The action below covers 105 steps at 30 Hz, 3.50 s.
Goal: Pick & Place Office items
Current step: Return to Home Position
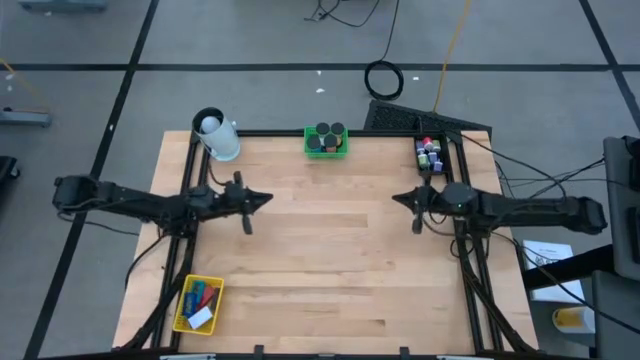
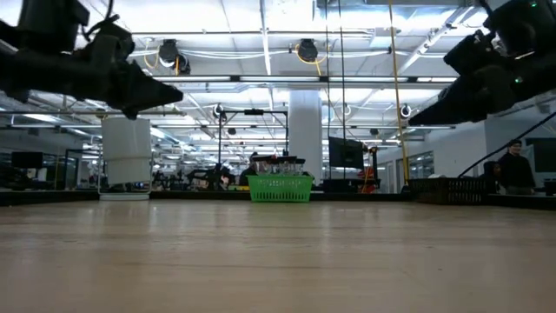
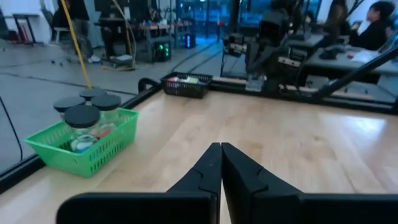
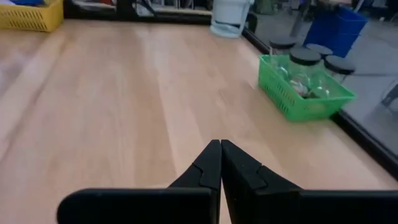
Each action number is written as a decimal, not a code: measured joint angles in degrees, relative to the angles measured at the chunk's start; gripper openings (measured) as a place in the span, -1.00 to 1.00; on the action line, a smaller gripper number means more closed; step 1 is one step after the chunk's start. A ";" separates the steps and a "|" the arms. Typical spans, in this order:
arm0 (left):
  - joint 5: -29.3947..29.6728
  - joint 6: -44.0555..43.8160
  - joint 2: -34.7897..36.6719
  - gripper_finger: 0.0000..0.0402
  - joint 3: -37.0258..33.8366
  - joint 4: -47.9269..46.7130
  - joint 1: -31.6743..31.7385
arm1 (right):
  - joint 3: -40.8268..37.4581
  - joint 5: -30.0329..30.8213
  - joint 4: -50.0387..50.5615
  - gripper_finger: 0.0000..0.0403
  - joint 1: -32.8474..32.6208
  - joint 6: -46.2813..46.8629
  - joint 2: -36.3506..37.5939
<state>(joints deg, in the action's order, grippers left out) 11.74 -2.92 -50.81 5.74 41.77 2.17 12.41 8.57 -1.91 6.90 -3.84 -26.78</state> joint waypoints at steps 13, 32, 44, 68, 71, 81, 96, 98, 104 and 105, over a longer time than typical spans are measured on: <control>-0.18 1.42 21.42 -0.95 -4.67 -16.11 1.73 | -7.65 -8.84 1.30 -1.00 5.07 2.31 25.25; 2.06 2.23 42.31 -0.93 -4.88 -30.16 1.00 | -11.40 -5.34 -1.36 -1.00 6.51 4.17 26.43; -3.25 0.56 50.15 -0.91 -4.70 -40.08 8.79 | -11.50 -0.82 -1.29 -1.00 6.51 5.31 26.64; -2.74 1.47 49.70 -0.71 -4.94 -37.76 11.63 | -11.54 1.88 -1.32 -1.00 6.53 2.71 26.51; -2.74 1.55 49.70 -0.71 -4.94 -37.74 11.63 | -11.55 1.86 -1.66 -1.00 6.52 3.03 26.51; -2.75 1.58 49.70 -0.71 -4.94 -37.49 11.63 | -11.57 1.78 -1.73 -0.97 6.51 3.13 26.51; -2.77 1.67 49.70 -0.71 -4.90 -37.44 11.63 | -11.57 1.69 -1.75 -0.98 6.53 3.15 26.49; -2.79 1.66 49.70 -0.71 -4.88 -37.44 11.63 | -11.57 1.69 -1.76 -0.98 6.53 3.15 26.49; -2.79 1.64 49.70 -0.71 -4.84 -37.44 11.63 | -11.57 1.69 -1.77 -0.96 6.52 3.15 26.49; -2.79 1.64 49.70 -0.71 -4.81 -37.44 11.63 | -11.57 1.69 -1.77 -0.96 6.51 3.15 26.49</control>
<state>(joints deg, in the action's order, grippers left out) 8.95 -1.28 -1.10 0.93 4.34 13.80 0.84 10.26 -3.68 13.41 -0.69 -0.30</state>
